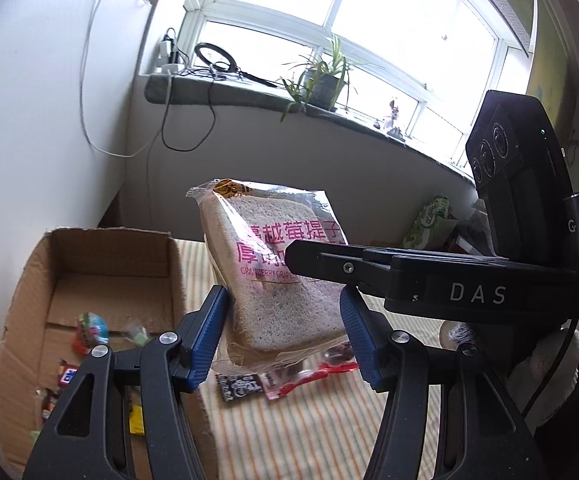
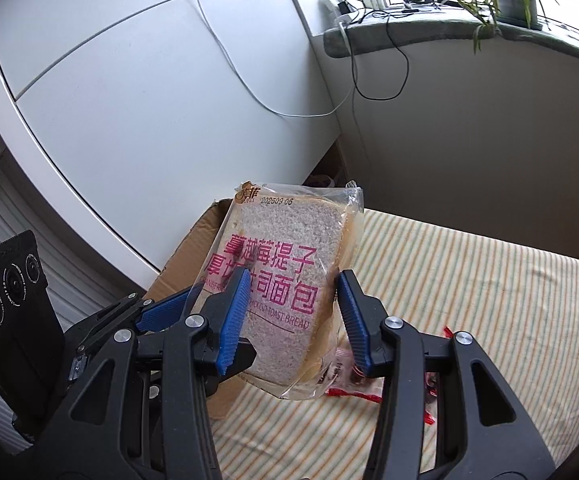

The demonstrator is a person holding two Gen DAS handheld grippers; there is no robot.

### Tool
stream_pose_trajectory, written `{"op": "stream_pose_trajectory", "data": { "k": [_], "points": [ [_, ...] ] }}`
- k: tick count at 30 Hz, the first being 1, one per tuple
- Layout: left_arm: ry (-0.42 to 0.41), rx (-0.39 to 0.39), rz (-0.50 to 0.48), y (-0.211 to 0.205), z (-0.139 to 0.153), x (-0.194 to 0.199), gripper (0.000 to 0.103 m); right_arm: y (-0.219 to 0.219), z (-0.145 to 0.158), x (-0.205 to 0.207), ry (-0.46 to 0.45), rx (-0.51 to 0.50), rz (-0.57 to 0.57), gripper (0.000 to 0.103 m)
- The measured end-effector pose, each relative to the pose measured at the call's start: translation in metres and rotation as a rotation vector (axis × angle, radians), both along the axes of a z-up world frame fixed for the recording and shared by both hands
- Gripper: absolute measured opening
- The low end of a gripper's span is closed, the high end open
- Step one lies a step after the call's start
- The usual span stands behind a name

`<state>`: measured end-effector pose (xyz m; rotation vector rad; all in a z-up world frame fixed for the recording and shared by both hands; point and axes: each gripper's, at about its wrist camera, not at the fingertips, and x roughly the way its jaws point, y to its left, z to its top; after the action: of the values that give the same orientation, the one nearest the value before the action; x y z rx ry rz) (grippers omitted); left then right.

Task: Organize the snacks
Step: 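Carry the bread loaf into the box and open the right tool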

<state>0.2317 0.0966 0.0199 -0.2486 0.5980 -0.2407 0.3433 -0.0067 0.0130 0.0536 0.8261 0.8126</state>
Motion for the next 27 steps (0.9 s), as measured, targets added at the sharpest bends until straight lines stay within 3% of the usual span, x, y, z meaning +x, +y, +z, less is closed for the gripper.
{"op": "stream_pose_trajectory", "data": {
  "k": [15,27],
  "points": [
    [0.039,-0.020,0.153,0.075,-0.016,0.000,0.057,0.087,-0.021,0.011,0.044,0.003,0.129,0.048],
    [0.084,0.002,0.228,0.096,-0.028,0.001,0.057,0.123,-0.038,0.017,0.065,-0.030,0.164,0.048]
  ]
}}
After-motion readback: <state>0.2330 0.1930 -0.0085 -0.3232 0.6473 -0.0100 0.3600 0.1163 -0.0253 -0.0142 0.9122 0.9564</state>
